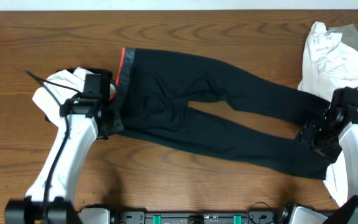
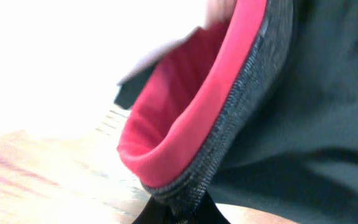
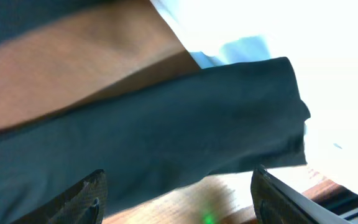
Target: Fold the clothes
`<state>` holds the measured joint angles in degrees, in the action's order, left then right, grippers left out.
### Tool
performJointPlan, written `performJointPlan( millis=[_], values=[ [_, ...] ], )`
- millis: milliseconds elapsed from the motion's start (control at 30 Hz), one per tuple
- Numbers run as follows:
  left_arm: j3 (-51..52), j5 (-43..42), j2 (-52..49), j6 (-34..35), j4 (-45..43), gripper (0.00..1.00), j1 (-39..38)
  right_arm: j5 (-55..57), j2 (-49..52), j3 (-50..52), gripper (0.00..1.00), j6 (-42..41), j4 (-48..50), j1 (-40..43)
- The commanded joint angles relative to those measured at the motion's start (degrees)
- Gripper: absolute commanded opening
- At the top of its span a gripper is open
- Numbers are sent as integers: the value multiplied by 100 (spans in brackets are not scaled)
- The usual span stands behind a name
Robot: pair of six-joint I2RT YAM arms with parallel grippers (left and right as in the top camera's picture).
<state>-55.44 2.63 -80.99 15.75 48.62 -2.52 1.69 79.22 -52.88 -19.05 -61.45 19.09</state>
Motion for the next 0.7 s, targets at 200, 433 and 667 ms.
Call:
performJointPlan(
  millis=[200,433,667],
  values=[
    [-116,603,317,129,26,6,140,-87,-13,645,69,-85,107,101],
    [-118,837,317,197,52,6,197,304,-15,651,66,-275,138,356],
    [-118,835,317,219,42,6,214,343,-15,737,50,-284,201,848]
  ],
)
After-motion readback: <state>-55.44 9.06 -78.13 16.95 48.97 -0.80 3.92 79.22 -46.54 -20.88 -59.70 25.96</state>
